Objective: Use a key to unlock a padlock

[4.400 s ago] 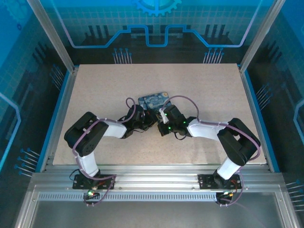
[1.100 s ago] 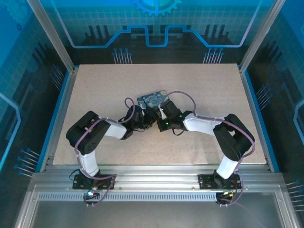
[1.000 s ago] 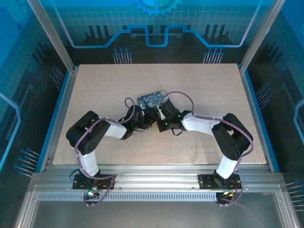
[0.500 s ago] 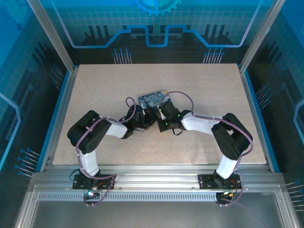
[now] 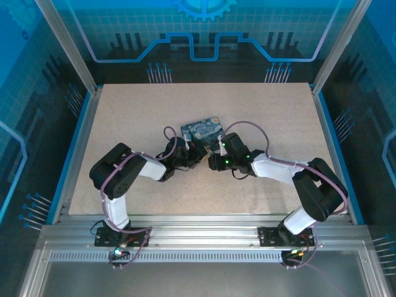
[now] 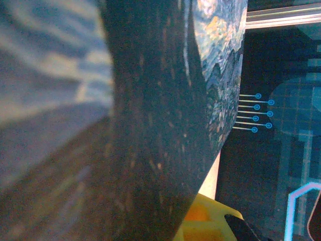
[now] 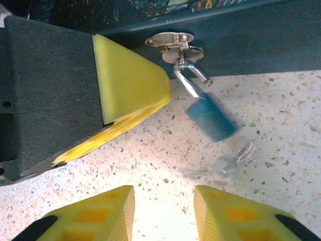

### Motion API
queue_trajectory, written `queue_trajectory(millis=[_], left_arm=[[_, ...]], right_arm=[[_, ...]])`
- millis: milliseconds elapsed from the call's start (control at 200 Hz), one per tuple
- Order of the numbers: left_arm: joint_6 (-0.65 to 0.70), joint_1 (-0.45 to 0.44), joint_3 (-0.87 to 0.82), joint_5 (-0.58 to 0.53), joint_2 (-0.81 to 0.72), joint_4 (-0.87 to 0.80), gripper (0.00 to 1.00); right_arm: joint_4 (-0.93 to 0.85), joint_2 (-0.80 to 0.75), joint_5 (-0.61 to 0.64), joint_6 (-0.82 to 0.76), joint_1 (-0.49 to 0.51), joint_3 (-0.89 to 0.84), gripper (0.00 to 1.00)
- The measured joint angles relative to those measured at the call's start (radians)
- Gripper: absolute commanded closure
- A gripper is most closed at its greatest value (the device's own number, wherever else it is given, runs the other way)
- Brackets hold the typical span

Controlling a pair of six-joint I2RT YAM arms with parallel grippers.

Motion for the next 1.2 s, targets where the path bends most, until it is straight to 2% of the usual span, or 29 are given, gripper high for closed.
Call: queue_trajectory(millis=[440,635,720,910,1080,1200], left_arm=[[-0.017,0.0,-0.022,0.011,0.0,0.043,1.0],[-0.017,0.0,-0.054,0.013,-0.013,0.071,0.73],[-0.017,0.0,-0.078,0.013,-0.035,0.069,0.68],[-0.018,0.008,-0.143,0.009,-0.113,-0.03,0.62],[-0.005,0.033,-0.163,0.0,-0.225,-0.104,0.6],[0.01,0.05,-0.174,-0.002,-0.268,-0.126,0.59]], right_arm=[[0.042,-0.058,-0.009,0.038,-0.052,-0.06,0.67],[0.033,-0.117,-0.009,0.032,-0.126,-0.062,0.66],[0.019,-0.105,-0.01,0.024,-0.135,-0.062,0.64],[-0.006,-0.044,-0.013,-0.001,-0.135,-0.042,0.63],[-0.005,0.023,0.011,-0.019,-0.105,-0.005,0.53],[0.006,0.082,0.047,-0.019,-0.06,0.032,0.49]])
